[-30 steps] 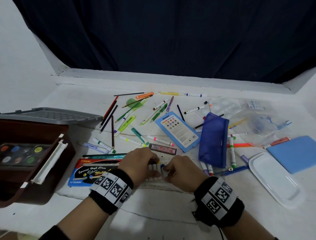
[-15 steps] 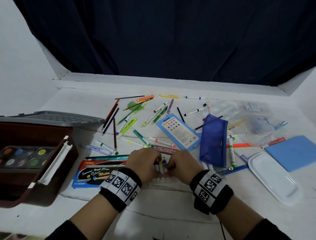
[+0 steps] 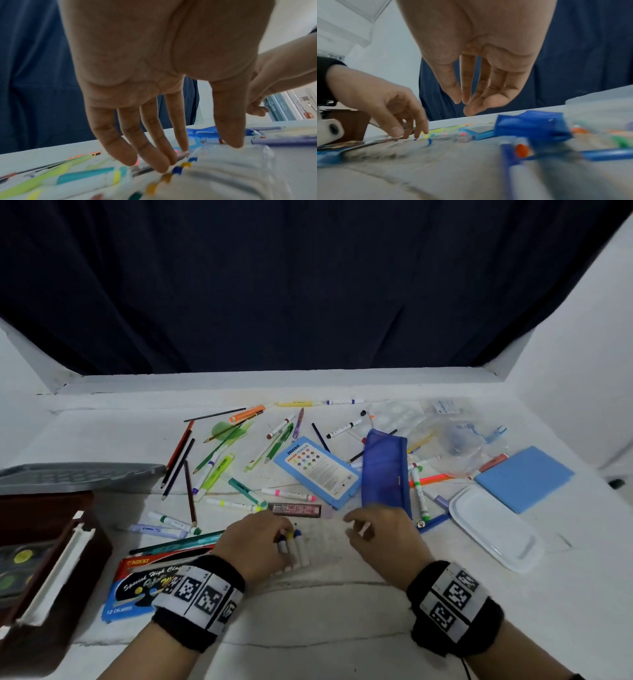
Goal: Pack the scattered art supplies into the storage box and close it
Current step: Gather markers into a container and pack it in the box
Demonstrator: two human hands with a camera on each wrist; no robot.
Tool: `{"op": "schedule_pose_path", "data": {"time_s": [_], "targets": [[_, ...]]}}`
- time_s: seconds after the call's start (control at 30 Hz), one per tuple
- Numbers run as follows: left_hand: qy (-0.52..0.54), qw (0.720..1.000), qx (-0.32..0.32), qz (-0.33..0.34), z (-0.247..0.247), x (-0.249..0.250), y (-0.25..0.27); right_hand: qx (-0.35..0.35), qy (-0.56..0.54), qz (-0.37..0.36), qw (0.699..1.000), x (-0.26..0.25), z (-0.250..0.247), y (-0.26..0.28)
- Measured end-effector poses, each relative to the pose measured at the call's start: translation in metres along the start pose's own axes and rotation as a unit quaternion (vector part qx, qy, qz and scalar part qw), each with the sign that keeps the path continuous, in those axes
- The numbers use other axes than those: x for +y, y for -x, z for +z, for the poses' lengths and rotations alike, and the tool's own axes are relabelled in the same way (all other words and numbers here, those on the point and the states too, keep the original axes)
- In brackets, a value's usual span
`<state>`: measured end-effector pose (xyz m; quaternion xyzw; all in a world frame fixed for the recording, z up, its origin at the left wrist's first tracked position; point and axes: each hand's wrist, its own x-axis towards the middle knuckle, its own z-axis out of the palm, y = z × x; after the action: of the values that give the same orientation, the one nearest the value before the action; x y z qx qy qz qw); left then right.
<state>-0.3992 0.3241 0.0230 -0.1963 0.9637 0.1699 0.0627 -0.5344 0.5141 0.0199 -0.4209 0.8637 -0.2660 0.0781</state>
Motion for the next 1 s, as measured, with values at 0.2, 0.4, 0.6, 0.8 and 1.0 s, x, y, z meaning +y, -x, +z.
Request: {"op": "schedule_pose_path", "data": {"time_s": [0.2, 0.4, 0.6, 0.8, 1.0], "targets": [[0.106, 0.987, 0.082, 0.09, 0.0, 0.05, -0.015, 0.141, -0.011, 0.015, 0.99, 0.072, -0.064, 0.018], [0.162, 0.965, 0.14, 0.15, 0.006, 0.124, -0.055, 0.104, 0.039, 0.03, 0.993, 0.167, -0.112, 0.015], [-0.001, 0.981, 0.077, 0.177, -0.008, 0.219, -0.148, -0.101, 0.125, -0.043, 0.986, 0.228, -0.137, -0.004], [-0.201, 0.969, -0.048, 0.135, -0.023, 0.29, -0.23, -0.245, 0.21, -0.158, 0.933, 0.237, -0.151, -0.03], [-0.252, 0.957, -0.117, 0.088, -0.019, 0.31, -0.264, -0.276, 0.204, -0.185, 0.921, 0.238, -0.148, -0.043]]}}
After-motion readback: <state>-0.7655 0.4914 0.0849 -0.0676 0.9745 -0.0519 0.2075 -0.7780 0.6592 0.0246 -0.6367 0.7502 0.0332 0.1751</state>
